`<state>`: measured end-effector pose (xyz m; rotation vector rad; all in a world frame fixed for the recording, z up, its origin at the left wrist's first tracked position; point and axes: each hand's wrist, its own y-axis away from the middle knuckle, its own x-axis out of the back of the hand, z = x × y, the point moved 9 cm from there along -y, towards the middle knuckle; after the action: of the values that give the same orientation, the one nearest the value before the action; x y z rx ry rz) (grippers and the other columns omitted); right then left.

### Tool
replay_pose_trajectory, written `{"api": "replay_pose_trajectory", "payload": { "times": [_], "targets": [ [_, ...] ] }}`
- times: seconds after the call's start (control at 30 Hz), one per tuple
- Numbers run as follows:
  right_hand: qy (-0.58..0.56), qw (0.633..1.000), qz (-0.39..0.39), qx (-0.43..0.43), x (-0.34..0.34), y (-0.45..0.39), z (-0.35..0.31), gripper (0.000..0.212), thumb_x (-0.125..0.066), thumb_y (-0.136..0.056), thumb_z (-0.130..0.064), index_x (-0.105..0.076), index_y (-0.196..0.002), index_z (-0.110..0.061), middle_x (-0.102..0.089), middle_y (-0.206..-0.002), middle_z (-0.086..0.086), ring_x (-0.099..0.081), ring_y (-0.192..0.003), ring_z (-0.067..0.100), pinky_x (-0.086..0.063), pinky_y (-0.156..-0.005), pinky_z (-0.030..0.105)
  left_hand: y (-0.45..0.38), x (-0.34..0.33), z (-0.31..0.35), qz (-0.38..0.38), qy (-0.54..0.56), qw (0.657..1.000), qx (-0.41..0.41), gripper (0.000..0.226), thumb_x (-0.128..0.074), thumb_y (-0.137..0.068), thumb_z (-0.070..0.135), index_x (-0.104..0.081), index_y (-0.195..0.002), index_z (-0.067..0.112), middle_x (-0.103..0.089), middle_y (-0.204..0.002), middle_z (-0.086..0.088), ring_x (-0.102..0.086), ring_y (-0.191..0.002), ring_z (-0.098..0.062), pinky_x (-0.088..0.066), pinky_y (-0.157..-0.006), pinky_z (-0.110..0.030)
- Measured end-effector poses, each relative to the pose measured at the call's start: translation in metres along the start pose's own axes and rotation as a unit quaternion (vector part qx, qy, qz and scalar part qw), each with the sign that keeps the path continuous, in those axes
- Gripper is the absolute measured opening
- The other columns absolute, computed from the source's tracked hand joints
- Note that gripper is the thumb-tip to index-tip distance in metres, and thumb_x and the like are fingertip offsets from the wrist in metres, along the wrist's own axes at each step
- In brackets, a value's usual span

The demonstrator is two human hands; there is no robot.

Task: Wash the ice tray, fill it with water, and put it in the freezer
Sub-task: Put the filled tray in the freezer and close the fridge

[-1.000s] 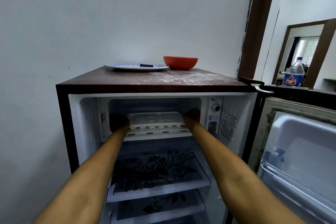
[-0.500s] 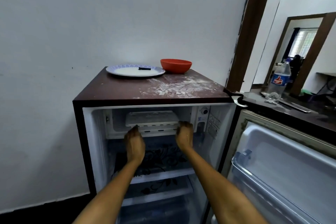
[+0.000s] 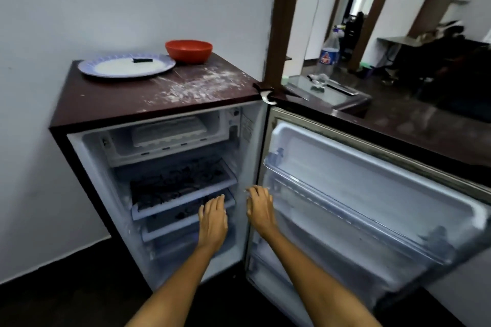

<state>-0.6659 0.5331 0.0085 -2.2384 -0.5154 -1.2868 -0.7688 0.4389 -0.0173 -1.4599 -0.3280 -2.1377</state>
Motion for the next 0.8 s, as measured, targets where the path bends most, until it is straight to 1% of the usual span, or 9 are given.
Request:
{"api": "replay_pose_trajectory", "payload": {
  "times": [0.07,0.23,0.33,0.4,0.5,0.6,0.67,0.7,0.8],
  "targets": [
    [-0.009,1.0,0.003,-0.019,0.009,0.026,0.021,0.037,-0.041,-0.091,-0.008,-0.053,-0.127,-0.012,-0.053,-0.127,0.007,-0.045,-0.12,0.024,-0.032,-0.098,0.032,0.017,-0.011,0.023,-0.016,0.011,1.0,-0.021,0.048,-0.032,-0.103,0.02,-0.025,-0.15,0.015,-0.033,-0.153,0.001,-0.028,-0.142,-0.015,-0.014,-0.121,-0.036],
    [-0.031,0.997,0.031,-0.064,0.044,0.097,0.082,0.038,-0.044,-0.089,-0.003,-0.055,-0.126,-0.006,-0.057,-0.126,0.012,-0.049,-0.118,0.028,-0.036,-0.097,0.038,0.056,-0.044,0.093,-0.047,0.015,0.996,-0.074,0.05,-0.038,-0.1,0.017,-0.026,-0.149,0.016,-0.035,-0.151,0.0,-0.029,-0.141,-0.015,-0.016,-0.12,-0.036],
    [-0.031,0.994,0.042,-0.093,0.076,0.153,0.133,0.036,-0.043,-0.089,0.001,-0.057,-0.122,-0.001,-0.058,-0.123,0.017,-0.051,-0.116,0.032,-0.039,-0.096,0.039,0.094,-0.07,0.157,-0.057,0.006,0.992,-0.115,0.052,-0.037,-0.099,0.014,-0.025,-0.149,0.012,-0.036,-0.151,-0.002,-0.031,-0.14,-0.015,-0.016,-0.119,-0.033],
    [-0.032,0.992,0.046,-0.117,0.098,0.191,0.17,0.036,-0.042,-0.089,0.002,-0.057,-0.122,0.001,-0.058,-0.123,0.02,-0.051,-0.115,0.034,-0.039,-0.097,0.04,0.123,-0.086,0.201,-0.066,0.003,0.988,-0.141,0.051,-0.038,-0.098,0.013,-0.028,-0.148,0.011,-0.041,-0.147,-0.004,-0.036,-0.137,-0.018,-0.019,-0.117,-0.033],
    [-0.018,0.986,0.04,-0.161,0.138,0.246,0.23,0.037,-0.042,-0.09,-0.001,-0.055,-0.125,-0.001,-0.057,-0.125,0.016,-0.048,-0.118,0.029,-0.035,-0.102,0.034,0.168,-0.11,0.27,-0.087,0.016,0.978,-0.188,0.053,-0.04,-0.097,0.014,-0.028,-0.148,0.01,-0.043,-0.145,-0.006,-0.038,-0.135,-0.021,-0.023,-0.115,-0.034],
    [-0.019,0.979,0.048,-0.199,0.177,0.282,0.281,0.034,-0.046,-0.09,-0.005,-0.056,-0.123,0.001,-0.057,-0.123,0.019,-0.048,-0.117,0.032,-0.034,-0.101,0.034,0.194,-0.124,0.331,-0.13,0.058,0.965,-0.221,0.055,-0.047,-0.096,0.019,-0.03,-0.147,0.009,-0.041,-0.146,-0.01,-0.034,-0.137,-0.023,-0.028,-0.111,-0.035],
    [-0.027,0.974,0.056,-0.218,0.203,0.293,0.306,0.036,-0.048,-0.091,-0.007,-0.053,-0.126,0.0,-0.055,-0.125,0.021,-0.046,-0.119,0.034,-0.033,-0.103,0.036,0.201,-0.128,0.366,-0.159,0.097,0.958,-0.217,0.06,-0.054,-0.094,0.024,-0.031,-0.145,0.005,-0.04,-0.146,-0.014,-0.033,-0.138,-0.027,-0.032,-0.109,-0.039],
    [-0.034,0.972,0.058,-0.223,0.213,0.293,0.315,0.038,-0.048,-0.091,-0.008,-0.051,-0.128,0.0,-0.054,-0.125,0.022,-0.045,-0.12,0.035,-0.033,-0.104,0.036,0.199,-0.127,0.379,-0.166,0.114,0.958,-0.205,0.061,-0.058,-0.092,0.026,-0.034,-0.143,0.004,-0.043,-0.144,-0.016,-0.035,-0.136,-0.03,-0.035,-0.107,-0.04],
    [-0.052,0.972,0.069,-0.219,0.237,0.285,0.334,0.039,-0.049,-0.091,-0.008,-0.048,-0.13,-0.001,-0.053,-0.126,0.023,-0.044,-0.121,0.035,-0.031,-0.104,0.035,0.183,-0.124,0.405,-0.155,0.163,0.965,-0.136,0.05,-0.063,-0.088,0.033,-0.052,-0.122,-0.002,-0.058,-0.125,-0.023,-0.052,-0.12,-0.037,-0.047,-0.093,-0.043]
  ]
}}
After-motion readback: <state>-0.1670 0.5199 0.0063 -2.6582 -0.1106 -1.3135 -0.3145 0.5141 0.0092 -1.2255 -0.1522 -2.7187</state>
